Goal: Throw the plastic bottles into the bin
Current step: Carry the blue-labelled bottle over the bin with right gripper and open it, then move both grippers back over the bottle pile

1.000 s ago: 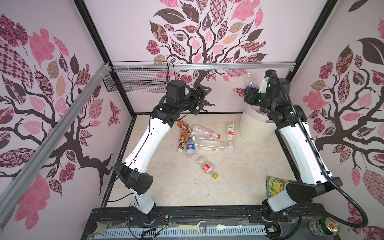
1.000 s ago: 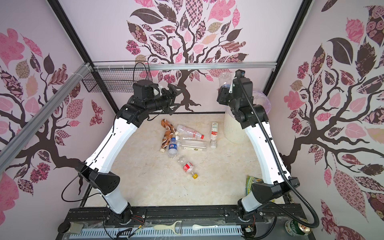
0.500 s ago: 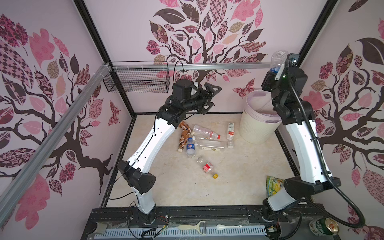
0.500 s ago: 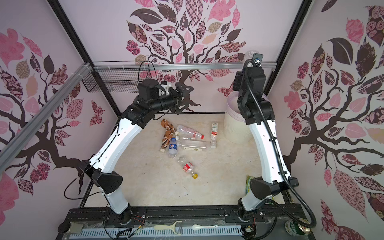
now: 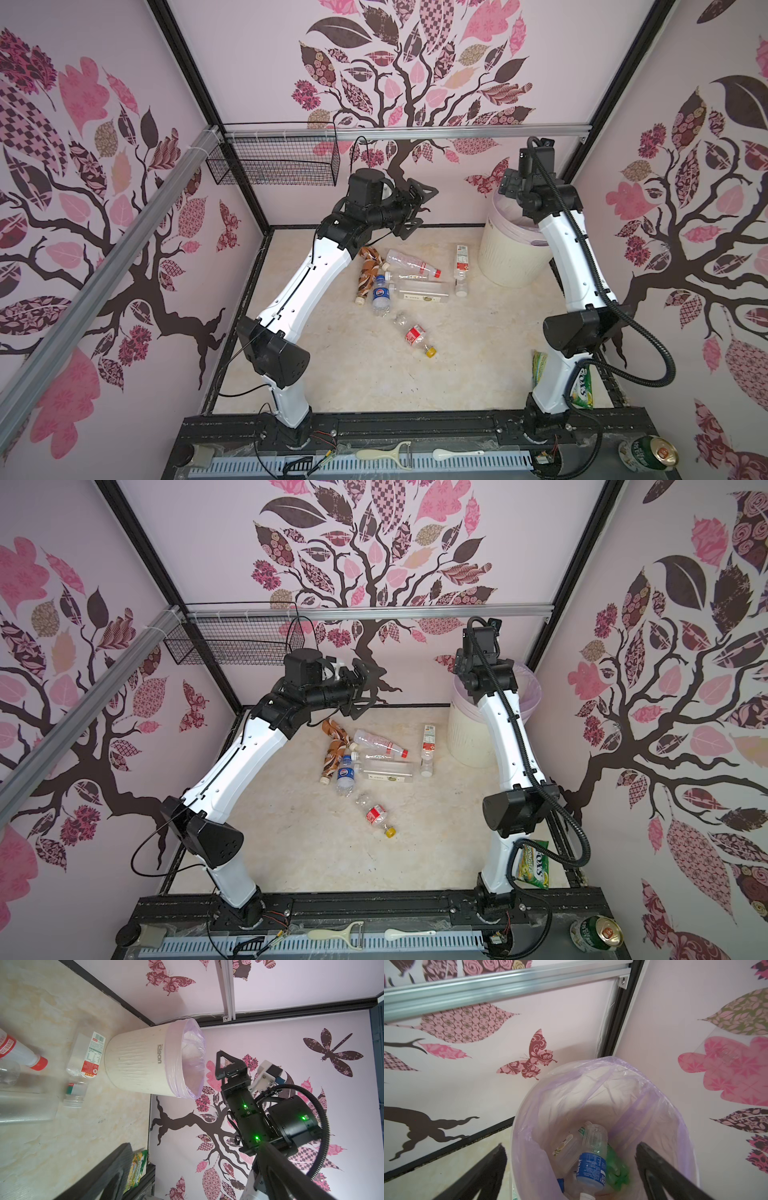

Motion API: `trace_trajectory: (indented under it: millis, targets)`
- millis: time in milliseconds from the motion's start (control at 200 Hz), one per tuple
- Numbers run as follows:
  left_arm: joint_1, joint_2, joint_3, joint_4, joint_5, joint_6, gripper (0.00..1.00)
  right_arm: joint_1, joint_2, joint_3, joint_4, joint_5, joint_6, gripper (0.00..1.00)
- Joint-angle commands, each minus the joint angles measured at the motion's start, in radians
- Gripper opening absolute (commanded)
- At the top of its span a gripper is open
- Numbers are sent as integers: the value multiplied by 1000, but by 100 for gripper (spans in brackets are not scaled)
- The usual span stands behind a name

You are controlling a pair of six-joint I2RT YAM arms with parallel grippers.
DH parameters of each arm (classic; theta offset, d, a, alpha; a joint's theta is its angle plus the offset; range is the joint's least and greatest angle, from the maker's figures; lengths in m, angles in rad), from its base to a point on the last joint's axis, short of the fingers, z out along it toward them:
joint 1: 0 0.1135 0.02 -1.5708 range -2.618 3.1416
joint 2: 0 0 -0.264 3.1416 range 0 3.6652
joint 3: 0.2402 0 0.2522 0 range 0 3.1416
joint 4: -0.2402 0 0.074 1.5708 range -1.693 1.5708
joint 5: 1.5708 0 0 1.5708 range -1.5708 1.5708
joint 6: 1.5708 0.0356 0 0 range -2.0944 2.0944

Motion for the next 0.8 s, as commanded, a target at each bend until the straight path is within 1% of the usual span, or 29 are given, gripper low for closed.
trace_trajectory:
  millis: [0,125,145,240,325,500,600,660,735,795]
  targets:
    - [2,-49,-32,-7,5,13,98,2,-70,39,-30,-46,52,99]
    - [9,-83,-81,-19,-13,17,98,20,-97,36,-64,-101,82,99]
    - [11,-89,-118,-19,-14,17,98,26,-102,31,-68,-107,83,100]
    - [23,-124,-184,-36,-25,22,98,94,-138,-18,-70,-97,65,99]
    - [42,-160,-243,-78,-38,36,98,173,-188,-113,-44,-91,55,100]
    - [106,-241,-369,-203,-94,55,98,330,-286,-370,33,-99,104,99]
    - [127,-275,-429,-274,-140,108,98,411,-295,-450,37,-98,118,100]
    - [134,-296,-479,-317,-157,114,98,460,-296,-494,41,-96,125,100]
    - [134,-319,-553,-315,-153,117,98,496,-301,-553,45,-115,153,100]
    - [133,-333,-609,-319,-145,101,98,499,-308,-599,52,-149,188,100]
